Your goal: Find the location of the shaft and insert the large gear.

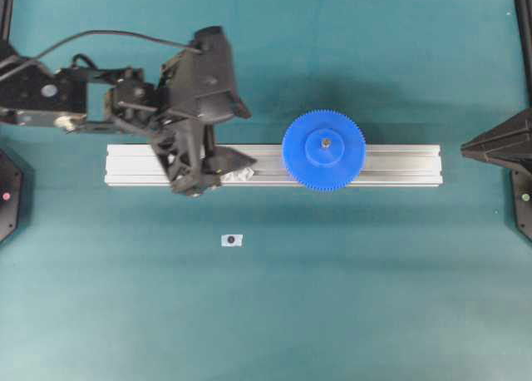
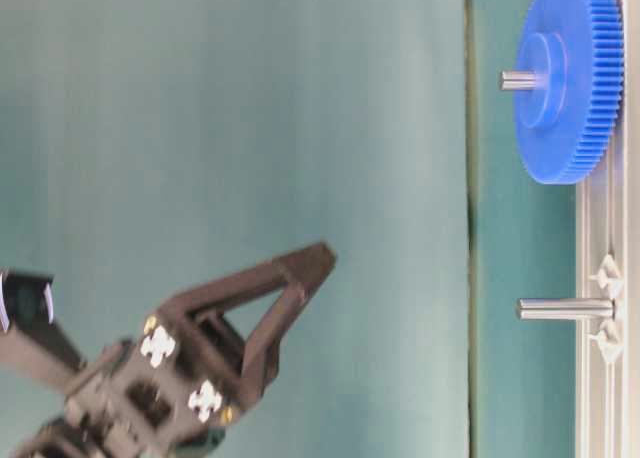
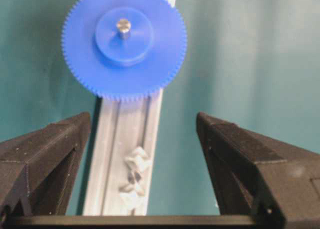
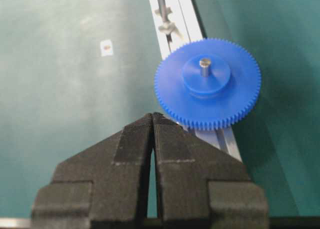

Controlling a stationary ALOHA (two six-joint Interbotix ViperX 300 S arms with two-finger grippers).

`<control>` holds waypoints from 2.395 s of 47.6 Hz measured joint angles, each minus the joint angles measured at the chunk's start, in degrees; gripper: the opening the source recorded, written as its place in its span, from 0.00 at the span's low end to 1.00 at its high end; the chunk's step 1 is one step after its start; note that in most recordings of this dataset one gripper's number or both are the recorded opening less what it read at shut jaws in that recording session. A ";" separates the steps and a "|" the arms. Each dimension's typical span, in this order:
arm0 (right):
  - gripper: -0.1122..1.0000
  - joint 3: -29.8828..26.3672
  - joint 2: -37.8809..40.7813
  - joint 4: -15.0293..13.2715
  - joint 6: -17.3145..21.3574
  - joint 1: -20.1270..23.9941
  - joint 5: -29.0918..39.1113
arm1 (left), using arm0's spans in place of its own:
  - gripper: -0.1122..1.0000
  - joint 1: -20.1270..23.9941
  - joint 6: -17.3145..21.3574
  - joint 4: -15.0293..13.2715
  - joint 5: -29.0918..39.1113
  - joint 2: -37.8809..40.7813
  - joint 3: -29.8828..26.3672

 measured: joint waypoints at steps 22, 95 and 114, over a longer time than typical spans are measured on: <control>0.14 0.62 0.00 0.00 0.00 -0.18 -0.62 | 0.86 -2.90 0.18 0.00 -4.83 -6.42 6.77; 0.14 4.48 -3.78 -0.97 0.00 -2.64 -3.08 | 0.83 -5.27 -1.93 -0.09 -7.82 -34.54 27.51; 0.14 6.15 -5.63 -0.97 0.00 -2.64 -3.08 | 0.83 -5.27 -1.85 0.00 -8.00 -43.24 32.78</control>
